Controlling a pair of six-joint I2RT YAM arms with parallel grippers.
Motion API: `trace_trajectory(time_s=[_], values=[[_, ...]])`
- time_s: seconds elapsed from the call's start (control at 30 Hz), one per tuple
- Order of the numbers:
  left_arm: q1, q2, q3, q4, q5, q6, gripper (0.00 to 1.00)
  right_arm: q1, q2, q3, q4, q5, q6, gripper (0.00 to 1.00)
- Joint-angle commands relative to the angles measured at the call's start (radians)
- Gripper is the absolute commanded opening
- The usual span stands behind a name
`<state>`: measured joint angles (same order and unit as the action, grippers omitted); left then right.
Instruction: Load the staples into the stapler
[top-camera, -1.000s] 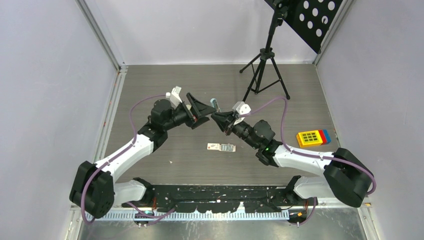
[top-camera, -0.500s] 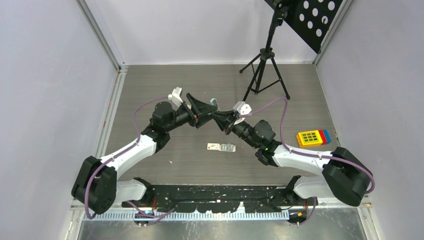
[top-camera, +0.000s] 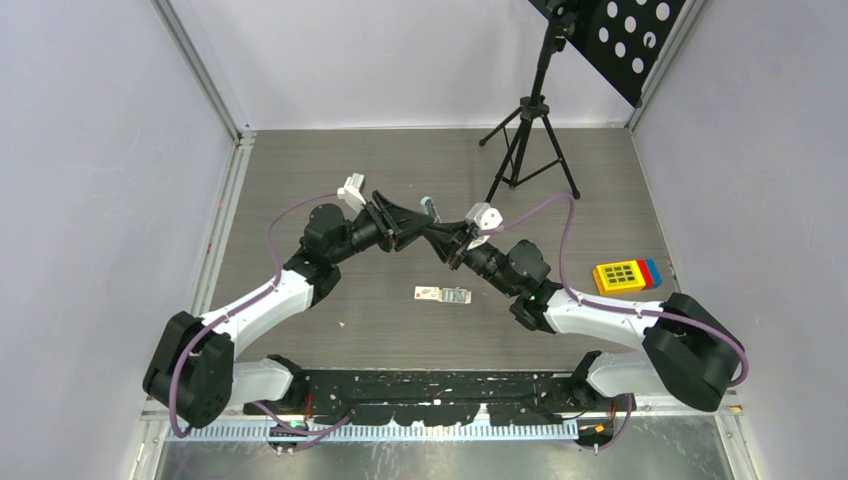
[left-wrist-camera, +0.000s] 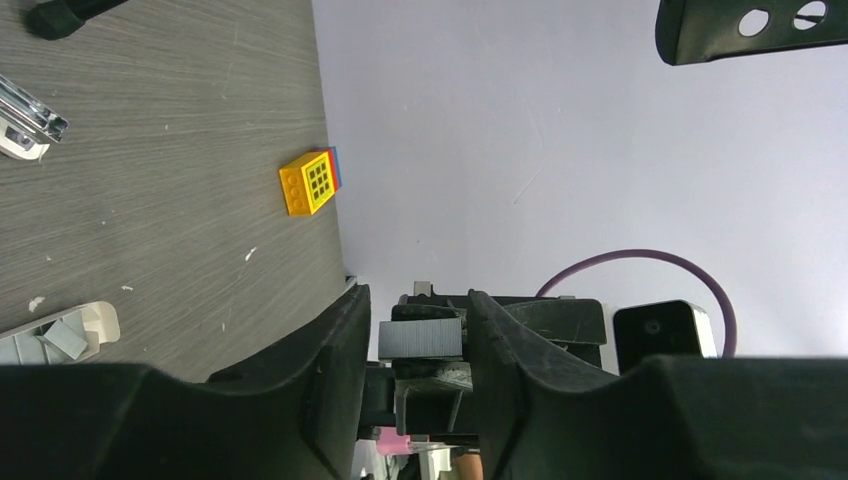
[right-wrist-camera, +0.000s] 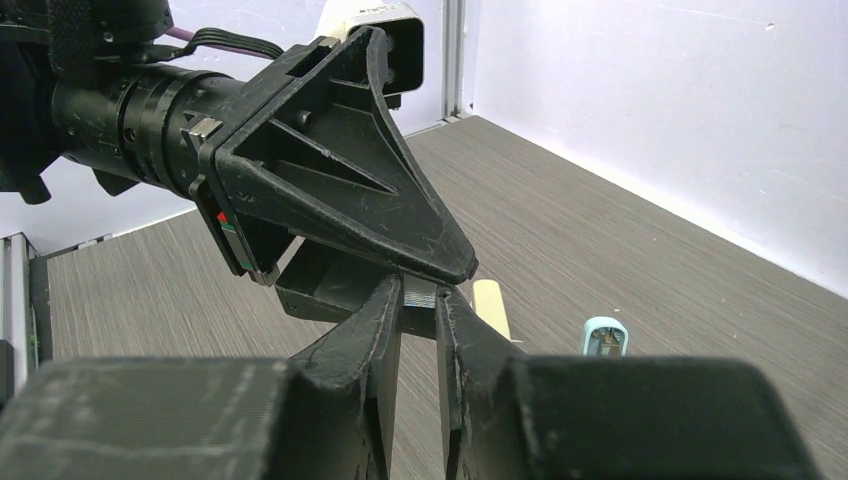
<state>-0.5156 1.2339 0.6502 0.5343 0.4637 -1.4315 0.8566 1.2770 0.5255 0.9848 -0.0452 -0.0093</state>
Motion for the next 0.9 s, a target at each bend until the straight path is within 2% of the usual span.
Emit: trace_trajectory(time_s=[0.0,0.13,0.23,0.33,0.43,0.53,0.6,0.73,0.87], values=[[-0.006,-0.006,-0.003,0.058,-0.006,0.019,0.4,0.007,0.004,0.015,0.074,-0.003,0.004,0.22],[-0.008,-0.009,-0.004,0.058,-0.01,0.029,0.31,0.007,0.001,0.012,0.074,-0.001,0.005,0.22],[-0.008,-0.013,-0.001,0.058,-0.012,0.045,0.29,0.007,-0.004,0.007,0.072,0.0,0.005,0.25],[-0.007,-0.017,0.001,0.044,-0.018,0.072,0.28,0.007,-0.015,0.001,0.06,0.001,0.005,0.32],[-0.008,-0.028,0.012,0.0,-0.026,0.133,0.27,0.007,-0.046,-0.012,0.027,0.005,0.007,0.46],[-0.008,-0.044,0.033,-0.084,-0.043,0.26,0.27,0.007,-0.098,-0.038,-0.034,0.026,0.053,0.55],[-0.008,-0.049,0.048,-0.159,-0.06,0.402,0.27,0.007,-0.149,-0.06,-0.089,0.04,0.081,0.58],[-0.013,-0.027,0.049,-0.235,-0.126,0.646,0.27,0.007,-0.297,-0.099,-0.25,0.105,0.127,0.6],[-0.034,0.004,0.029,-0.238,-0.195,0.87,0.27,0.007,-0.449,-0.133,-0.393,0.162,0.13,0.61]])
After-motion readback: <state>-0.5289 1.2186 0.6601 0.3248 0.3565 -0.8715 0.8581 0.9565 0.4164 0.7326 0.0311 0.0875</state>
